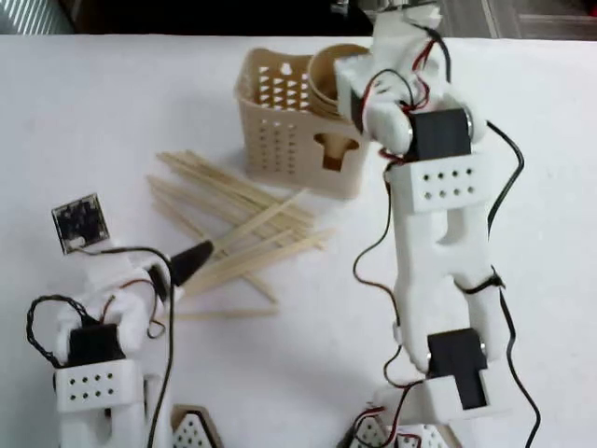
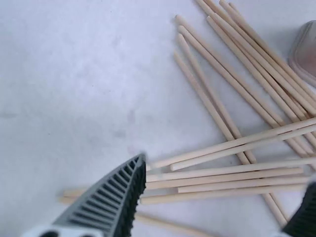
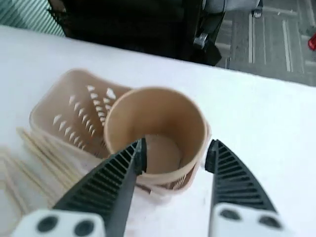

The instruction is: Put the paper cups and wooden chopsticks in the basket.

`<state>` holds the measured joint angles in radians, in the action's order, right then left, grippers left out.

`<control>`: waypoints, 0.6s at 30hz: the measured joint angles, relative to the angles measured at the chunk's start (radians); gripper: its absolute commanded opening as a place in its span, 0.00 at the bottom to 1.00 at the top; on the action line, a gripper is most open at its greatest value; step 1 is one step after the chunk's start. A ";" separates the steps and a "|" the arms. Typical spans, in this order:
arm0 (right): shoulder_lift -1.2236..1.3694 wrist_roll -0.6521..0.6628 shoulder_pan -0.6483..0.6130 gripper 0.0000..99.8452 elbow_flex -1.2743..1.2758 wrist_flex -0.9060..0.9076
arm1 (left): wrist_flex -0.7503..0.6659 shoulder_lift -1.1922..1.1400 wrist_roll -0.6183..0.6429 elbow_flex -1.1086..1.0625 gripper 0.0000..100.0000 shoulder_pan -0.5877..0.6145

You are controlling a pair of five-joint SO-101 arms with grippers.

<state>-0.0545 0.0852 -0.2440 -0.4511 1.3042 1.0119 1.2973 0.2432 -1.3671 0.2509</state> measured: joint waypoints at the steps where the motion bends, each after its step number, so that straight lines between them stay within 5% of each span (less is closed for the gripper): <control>1: -0.009 0.000 -0.011 0.20 0.000 0.049 | 0.000 0.000 0.000 0.000 0.46 0.005; 8: -0.089 0.158 -0.138 0.20 0.000 0.353 | 0.000 0.000 0.000 0.006 0.46 0.120; 13: -0.120 0.252 -0.232 0.20 0.078 0.402 | -0.002 0.000 -0.006 0.023 0.38 0.275; 18: -0.127 0.321 -0.351 0.20 0.242 0.404 | -0.057 0.000 -0.203 0.023 0.30 0.417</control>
<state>-0.1818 0.4058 -0.5953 -0.2087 1.7077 0.9551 1.2973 0.0407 -1.3441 0.6682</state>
